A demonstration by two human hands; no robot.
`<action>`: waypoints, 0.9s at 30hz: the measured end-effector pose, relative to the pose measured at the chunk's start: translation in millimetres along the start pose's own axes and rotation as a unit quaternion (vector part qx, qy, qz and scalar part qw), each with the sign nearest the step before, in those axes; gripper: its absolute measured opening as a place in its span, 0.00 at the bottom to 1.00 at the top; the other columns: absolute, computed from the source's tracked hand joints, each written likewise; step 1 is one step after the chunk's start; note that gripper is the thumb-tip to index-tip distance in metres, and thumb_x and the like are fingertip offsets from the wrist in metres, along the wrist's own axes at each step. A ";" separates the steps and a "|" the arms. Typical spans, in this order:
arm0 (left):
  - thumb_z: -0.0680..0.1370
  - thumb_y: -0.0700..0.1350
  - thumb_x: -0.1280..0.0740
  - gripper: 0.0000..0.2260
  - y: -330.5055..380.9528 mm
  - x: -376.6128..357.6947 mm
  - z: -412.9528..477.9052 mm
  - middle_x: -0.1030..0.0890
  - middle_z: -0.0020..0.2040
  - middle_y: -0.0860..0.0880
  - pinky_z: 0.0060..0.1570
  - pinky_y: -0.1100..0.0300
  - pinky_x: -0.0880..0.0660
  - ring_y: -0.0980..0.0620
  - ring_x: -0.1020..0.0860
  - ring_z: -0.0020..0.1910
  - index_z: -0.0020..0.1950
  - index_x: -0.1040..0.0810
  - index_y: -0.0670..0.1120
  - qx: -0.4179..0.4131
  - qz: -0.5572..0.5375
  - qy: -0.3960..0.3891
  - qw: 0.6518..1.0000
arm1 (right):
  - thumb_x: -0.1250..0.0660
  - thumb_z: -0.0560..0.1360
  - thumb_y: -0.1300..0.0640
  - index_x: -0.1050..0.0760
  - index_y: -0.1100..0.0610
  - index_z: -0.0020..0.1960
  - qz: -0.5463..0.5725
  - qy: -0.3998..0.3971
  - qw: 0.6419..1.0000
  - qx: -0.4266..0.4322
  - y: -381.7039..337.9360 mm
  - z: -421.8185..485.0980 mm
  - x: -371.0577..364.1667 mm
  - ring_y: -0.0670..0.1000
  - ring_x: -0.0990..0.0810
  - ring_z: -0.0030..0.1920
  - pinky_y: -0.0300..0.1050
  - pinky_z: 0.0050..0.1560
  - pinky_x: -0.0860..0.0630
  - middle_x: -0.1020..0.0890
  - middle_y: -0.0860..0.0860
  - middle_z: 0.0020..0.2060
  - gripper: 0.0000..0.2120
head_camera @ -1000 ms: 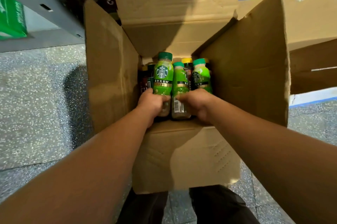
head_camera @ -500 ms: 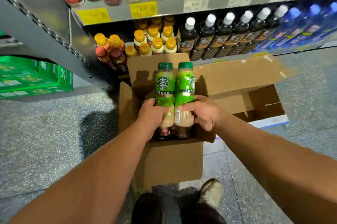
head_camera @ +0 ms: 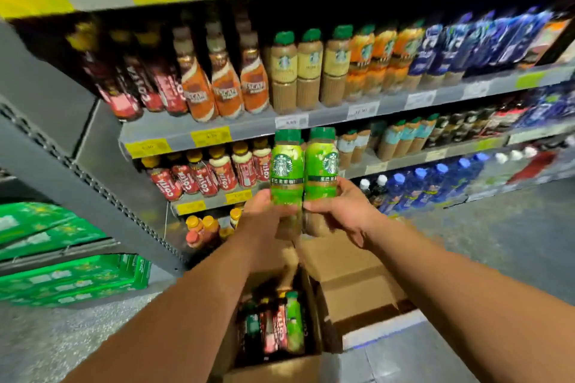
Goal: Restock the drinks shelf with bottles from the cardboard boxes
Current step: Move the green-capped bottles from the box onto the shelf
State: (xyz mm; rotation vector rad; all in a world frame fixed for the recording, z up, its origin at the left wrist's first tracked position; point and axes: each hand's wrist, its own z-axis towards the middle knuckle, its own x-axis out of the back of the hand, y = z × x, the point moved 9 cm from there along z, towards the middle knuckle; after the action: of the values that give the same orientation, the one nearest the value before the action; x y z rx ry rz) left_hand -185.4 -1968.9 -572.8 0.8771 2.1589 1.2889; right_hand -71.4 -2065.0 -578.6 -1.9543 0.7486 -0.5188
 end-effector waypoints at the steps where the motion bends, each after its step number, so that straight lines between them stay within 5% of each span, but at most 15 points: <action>1: 0.75 0.28 0.36 0.10 18.8 -7.1 -7.4 0.19 0.31 0.50 0.23 0.66 0.27 0.57 0.21 0.26 0.43 0.24 0.43 -0.015 -0.006 -0.001 1.000 | 0.25 0.66 0.69 0.28 0.60 0.59 0.007 -0.001 1.000 0.014 -19.0 -5.7 4.6 0.47 0.20 0.38 0.34 0.29 0.23 0.18 0.54 0.47 0.24; 5: 0.74 0.31 0.33 0.10 83.9 -29.2 -32.5 0.16 0.44 0.47 0.44 0.56 0.21 0.50 0.18 0.42 0.51 0.22 0.43 -0.078 -0.012 0.013 0.997 | 0.27 0.69 0.68 0.29 0.61 0.62 -0.019 -0.002 0.998 0.065 -90.4 -23.7 22.4 0.53 0.18 0.50 0.42 0.46 0.22 0.18 0.56 0.53 0.23; 15: 0.72 0.35 0.30 0.11 184.5 -60.6 -56.0 0.15 0.48 0.47 0.56 0.47 0.23 0.46 0.18 0.49 0.53 0.22 0.45 -0.137 -0.014 0.034 0.990 | 0.29 0.65 0.69 0.29 0.59 0.60 -0.022 -0.003 0.992 0.120 -198.6 -54.4 56.2 0.59 0.19 0.52 0.58 0.57 0.23 0.18 0.58 0.51 0.25; 27: 0.73 0.33 0.30 0.12 284.6 -70.7 -36.4 0.17 0.43 0.52 0.36 0.68 0.24 0.56 0.19 0.40 0.53 0.20 0.46 -0.211 0.041 -0.005 0.977 | 0.25 0.64 0.70 0.25 0.58 0.54 0.012 0.074 0.981 0.177 -278.8 -44.0 80.7 0.59 0.17 0.49 0.59 0.54 0.21 0.16 0.57 0.48 0.21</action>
State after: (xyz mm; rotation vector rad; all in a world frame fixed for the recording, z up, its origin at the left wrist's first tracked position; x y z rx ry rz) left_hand -81.6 -1941.2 -297.4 0.7949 1.7539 1.6952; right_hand 39.6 -2046.2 -307.4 -1.5867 0.7159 -0.7354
